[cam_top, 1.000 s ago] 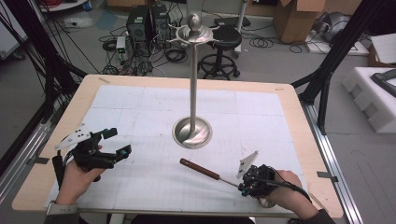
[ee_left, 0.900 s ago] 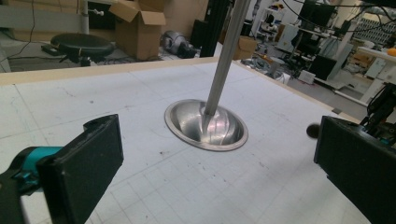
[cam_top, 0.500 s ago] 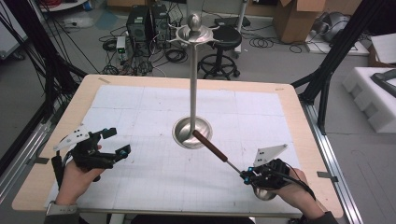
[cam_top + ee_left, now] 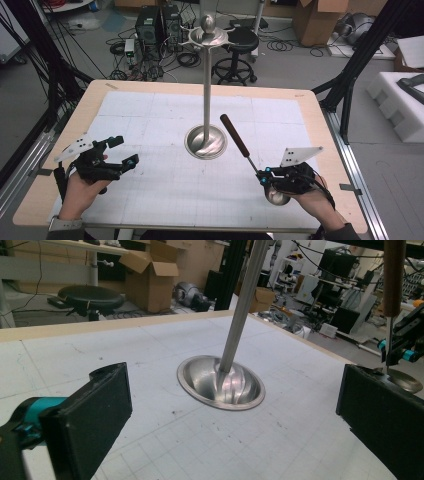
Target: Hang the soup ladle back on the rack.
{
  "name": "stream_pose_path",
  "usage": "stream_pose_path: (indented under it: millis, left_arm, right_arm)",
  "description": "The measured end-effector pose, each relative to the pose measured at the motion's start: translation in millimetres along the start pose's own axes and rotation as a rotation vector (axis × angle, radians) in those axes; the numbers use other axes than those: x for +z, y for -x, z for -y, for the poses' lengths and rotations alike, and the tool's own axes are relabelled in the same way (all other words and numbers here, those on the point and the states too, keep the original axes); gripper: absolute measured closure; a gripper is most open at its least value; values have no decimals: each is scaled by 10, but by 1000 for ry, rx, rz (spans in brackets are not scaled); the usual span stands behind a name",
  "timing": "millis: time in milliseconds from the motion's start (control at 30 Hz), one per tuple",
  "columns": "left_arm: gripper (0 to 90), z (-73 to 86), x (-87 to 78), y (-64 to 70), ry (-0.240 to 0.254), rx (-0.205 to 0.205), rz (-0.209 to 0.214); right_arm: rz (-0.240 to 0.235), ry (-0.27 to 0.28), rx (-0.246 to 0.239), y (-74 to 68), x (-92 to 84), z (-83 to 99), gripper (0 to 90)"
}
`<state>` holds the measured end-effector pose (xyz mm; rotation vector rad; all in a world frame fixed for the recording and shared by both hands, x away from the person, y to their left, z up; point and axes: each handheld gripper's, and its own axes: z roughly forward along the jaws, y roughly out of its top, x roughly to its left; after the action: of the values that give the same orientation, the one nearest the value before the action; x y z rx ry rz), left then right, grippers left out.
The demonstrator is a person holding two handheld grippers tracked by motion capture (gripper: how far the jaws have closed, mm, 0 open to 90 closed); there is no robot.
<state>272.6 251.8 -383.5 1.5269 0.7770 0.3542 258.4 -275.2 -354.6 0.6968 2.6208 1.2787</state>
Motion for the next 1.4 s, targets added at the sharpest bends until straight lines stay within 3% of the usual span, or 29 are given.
stream_pose_path:
  millis: [100, 133, 200, 500, 533, 667, 967, 1100, 1400]
  left_arm:
    - [19, 1, 1, -1, -3, 1, 3]
    - [19, 2, 4, 2, -2, 0, 6]
    - [19, 2, 5, 3, -2, 0, 6]
    - [19, 3, 3, -1, -3, -1, 5]
    - [18, 2, 1, -2, -3, -1, 3]
    - [19, 1, -1, -2, 3, -4, 7]
    - [19, 1, -4, -4, -1, -4, 9]
    - [19, 0, -9, -6, -1, -7, 6]
    - [19, -5, -27, -16, 5, -8, 4]
  right_arm:
    - [-6, 36, 8, 33, -23, -35, 841]
    - [24, 66, 23, 50, -41, -66, 841]
    - [21, 81, 37, 67, -53, -90, 842]
    - [27, 171, 34, 171, -105, -199, 842]
    - [10, 186, 28, 209, -116, -233, 842]
    - [-22, 191, 9, 266, -132, -283, 841]
    - [-20, 227, -34, 358, -211, -474, 841]
    - [-46, 228, -34, 407, -223, -552, 842]
    - [-47, 283, -26, 455, -235, -659, 841]
